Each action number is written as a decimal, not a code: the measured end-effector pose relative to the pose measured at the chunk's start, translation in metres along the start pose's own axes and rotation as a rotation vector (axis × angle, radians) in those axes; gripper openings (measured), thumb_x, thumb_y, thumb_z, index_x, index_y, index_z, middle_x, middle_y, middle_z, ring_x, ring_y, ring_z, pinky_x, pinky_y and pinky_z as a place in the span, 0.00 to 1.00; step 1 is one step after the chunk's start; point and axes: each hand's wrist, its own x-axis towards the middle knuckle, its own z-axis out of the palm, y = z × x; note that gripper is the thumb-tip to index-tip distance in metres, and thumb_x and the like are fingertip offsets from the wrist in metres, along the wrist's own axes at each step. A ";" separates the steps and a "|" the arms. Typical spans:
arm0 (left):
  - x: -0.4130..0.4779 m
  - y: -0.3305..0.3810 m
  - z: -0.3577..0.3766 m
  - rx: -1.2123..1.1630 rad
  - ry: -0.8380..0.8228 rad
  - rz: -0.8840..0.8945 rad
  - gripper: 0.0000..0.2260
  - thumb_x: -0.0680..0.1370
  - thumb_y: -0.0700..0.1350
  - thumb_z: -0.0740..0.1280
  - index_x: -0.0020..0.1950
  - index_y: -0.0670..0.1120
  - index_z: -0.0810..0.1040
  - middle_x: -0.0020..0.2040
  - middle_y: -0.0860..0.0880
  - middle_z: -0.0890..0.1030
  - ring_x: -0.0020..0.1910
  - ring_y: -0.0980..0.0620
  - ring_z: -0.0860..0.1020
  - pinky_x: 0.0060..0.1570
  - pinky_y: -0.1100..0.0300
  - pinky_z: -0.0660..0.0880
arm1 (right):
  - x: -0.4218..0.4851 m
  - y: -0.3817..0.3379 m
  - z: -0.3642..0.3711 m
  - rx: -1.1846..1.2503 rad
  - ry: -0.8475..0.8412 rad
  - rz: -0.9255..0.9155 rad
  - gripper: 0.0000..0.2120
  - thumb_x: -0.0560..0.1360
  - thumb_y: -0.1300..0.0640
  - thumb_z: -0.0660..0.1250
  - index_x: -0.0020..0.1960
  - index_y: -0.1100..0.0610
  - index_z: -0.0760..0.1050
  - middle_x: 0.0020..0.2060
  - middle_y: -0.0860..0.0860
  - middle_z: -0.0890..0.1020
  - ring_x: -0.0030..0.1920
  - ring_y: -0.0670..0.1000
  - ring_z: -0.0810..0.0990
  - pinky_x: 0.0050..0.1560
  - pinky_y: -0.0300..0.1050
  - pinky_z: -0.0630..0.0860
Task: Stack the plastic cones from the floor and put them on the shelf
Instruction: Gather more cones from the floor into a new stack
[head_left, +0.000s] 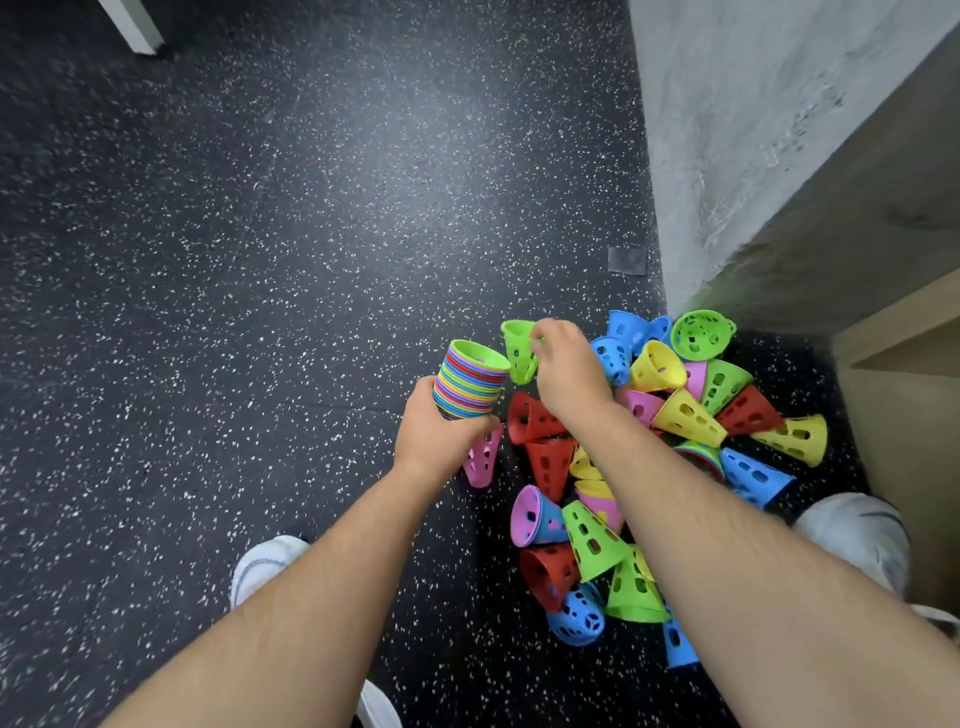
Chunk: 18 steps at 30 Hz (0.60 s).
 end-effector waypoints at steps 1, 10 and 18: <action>0.000 -0.001 0.000 0.003 0.002 0.002 0.23 0.63 0.43 0.82 0.51 0.49 0.73 0.43 0.47 0.84 0.37 0.51 0.82 0.41 0.53 0.80 | -0.001 -0.003 -0.008 0.089 0.058 0.036 0.07 0.81 0.62 0.59 0.55 0.59 0.74 0.51 0.55 0.75 0.49 0.56 0.73 0.45 0.46 0.64; -0.012 0.003 -0.003 0.031 -0.002 0.033 0.22 0.64 0.42 0.82 0.51 0.50 0.74 0.42 0.49 0.83 0.36 0.53 0.80 0.40 0.57 0.78 | -0.028 -0.034 -0.041 0.270 0.008 -0.079 0.04 0.80 0.56 0.62 0.53 0.49 0.75 0.43 0.48 0.78 0.43 0.48 0.73 0.43 0.40 0.65; -0.025 -0.012 -0.023 0.055 0.015 0.016 0.22 0.63 0.45 0.81 0.50 0.51 0.73 0.42 0.50 0.83 0.37 0.51 0.81 0.41 0.54 0.79 | -0.062 -0.048 -0.016 0.346 -0.246 0.089 0.18 0.78 0.60 0.59 0.67 0.50 0.69 0.58 0.49 0.79 0.57 0.49 0.78 0.63 0.45 0.72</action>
